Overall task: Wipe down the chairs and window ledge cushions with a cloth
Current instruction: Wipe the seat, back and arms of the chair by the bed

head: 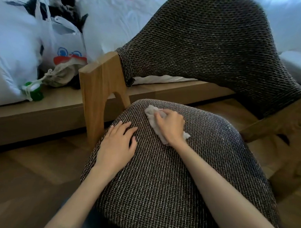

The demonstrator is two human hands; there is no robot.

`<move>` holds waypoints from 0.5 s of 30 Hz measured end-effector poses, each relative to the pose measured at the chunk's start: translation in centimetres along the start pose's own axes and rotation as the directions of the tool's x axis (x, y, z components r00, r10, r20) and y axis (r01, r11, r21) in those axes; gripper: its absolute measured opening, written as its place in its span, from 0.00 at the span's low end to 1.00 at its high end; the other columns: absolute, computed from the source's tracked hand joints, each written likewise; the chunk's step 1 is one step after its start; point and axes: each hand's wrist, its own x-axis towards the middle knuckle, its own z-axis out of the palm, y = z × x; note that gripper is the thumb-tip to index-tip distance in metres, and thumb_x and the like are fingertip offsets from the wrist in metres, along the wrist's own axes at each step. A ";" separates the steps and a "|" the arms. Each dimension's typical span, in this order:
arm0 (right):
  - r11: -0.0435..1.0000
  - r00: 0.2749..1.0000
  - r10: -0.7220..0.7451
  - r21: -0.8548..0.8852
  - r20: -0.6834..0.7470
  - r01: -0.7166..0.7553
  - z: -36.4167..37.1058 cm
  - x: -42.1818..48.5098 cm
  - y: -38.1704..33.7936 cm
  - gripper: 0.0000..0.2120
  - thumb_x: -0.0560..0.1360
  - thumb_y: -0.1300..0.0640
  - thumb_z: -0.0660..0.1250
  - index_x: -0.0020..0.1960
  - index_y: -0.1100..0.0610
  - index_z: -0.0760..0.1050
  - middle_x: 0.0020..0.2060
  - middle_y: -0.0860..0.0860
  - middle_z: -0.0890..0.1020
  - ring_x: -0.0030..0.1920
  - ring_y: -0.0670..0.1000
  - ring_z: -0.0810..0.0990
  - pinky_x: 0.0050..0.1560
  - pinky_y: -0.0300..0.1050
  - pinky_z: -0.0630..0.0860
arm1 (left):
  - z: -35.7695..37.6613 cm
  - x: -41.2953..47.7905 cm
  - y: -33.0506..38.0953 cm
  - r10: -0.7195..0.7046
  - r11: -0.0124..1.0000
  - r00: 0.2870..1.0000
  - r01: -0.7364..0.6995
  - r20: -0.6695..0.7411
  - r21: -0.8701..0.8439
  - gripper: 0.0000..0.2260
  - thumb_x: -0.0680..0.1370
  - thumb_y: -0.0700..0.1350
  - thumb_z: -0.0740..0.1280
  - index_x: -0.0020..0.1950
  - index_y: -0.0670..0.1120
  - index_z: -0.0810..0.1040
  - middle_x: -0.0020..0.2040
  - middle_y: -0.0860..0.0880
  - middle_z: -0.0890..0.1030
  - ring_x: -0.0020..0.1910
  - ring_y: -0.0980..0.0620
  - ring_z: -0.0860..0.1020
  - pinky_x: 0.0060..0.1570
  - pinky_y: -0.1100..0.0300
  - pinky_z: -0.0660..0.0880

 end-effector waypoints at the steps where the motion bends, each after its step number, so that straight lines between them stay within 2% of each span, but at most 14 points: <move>1: 0.999 0.999 -0.037 -0.035 0.014 0.037 -0.3 -0.1 0.1 0.12 0.77 0.49 0.66 0.52 0.55 0.82 0.33 0.46 0.81 0.26 0.40 0.73 0.25 0.28 0.64 | 0.0 0.0 0.1 -0.006 1.000 1.000 0.006 0.016 0.003 0.20 0.81 0.53 0.53 0.73 0.54 0.66 0.75 0.51 0.62 0.76 0.51 0.55 0.74 0.54 0.46; 4: 0.967 0.996 -0.086 -0.238 0.011 0.087 -3.1 0.3 2.7 0.13 0.78 0.47 0.64 0.55 0.53 0.81 0.44 0.50 0.83 0.36 0.46 0.77 0.35 0.36 0.71 | 0.4 0.0 0.9 0.001 1.000 0.998 -0.003 0.068 0.031 0.22 0.81 0.56 0.51 0.75 0.57 0.62 0.77 0.52 0.58 0.77 0.49 0.50 0.74 0.50 0.40; 8: 0.904 0.984 0.097 -0.401 -0.149 -0.150 -10.1 1.1 9.2 0.14 0.79 0.48 0.62 0.54 0.56 0.81 0.47 0.57 0.81 0.44 0.56 0.79 0.44 0.48 0.74 | 1.3 0.2 2.6 0.024 0.997 0.995 -0.031 0.102 0.066 0.22 0.81 0.57 0.49 0.75 0.57 0.60 0.78 0.52 0.56 0.77 0.48 0.48 0.73 0.46 0.37; 10: 0.906 0.954 0.222 -0.317 -0.203 -0.279 -12.8 1.8 12.0 0.14 0.79 0.53 0.62 0.52 0.63 0.80 0.49 0.62 0.81 0.51 0.61 0.78 0.52 0.51 0.72 | 1.7 0.5 3.2 0.032 0.996 0.993 -0.041 0.115 0.079 0.22 0.81 0.57 0.49 0.76 0.57 0.59 0.78 0.52 0.56 0.77 0.48 0.47 0.73 0.44 0.38; 12: 0.914 0.934 0.295 -0.225 -0.201 -0.338 -13.7 2.1 13.0 0.13 0.79 0.59 0.62 0.50 0.69 0.78 0.49 0.65 0.80 0.53 0.64 0.77 0.57 0.50 0.69 | 1.9 0.7 3.5 0.035 0.995 0.992 -0.046 0.121 0.087 0.22 0.81 0.57 0.49 0.76 0.57 0.59 0.78 0.52 0.56 0.77 0.48 0.48 0.73 0.43 0.38; 13: 0.913 0.926 0.310 -0.203 -0.217 -0.354 -13.6 2.0 13.0 0.13 0.78 0.60 0.62 0.49 0.70 0.79 0.48 0.66 0.81 0.52 0.64 0.77 0.55 0.46 0.69 | 2.0 0.7 3.5 0.036 0.994 0.992 -0.047 0.120 0.094 0.22 0.81 0.57 0.49 0.76 0.57 0.59 0.78 0.52 0.56 0.77 0.48 0.48 0.73 0.43 0.39; 15: 0.908 0.905 0.321 -0.183 -0.278 -0.378 -13.4 1.4 12.6 0.12 0.77 0.56 0.63 0.50 0.64 0.81 0.48 0.62 0.82 0.50 0.62 0.79 0.52 0.43 0.72 | 2.0 0.7 3.5 0.038 0.993 0.993 -0.049 0.108 0.104 0.22 0.81 0.57 0.48 0.76 0.57 0.59 0.78 0.52 0.56 0.77 0.48 0.48 0.73 0.43 0.39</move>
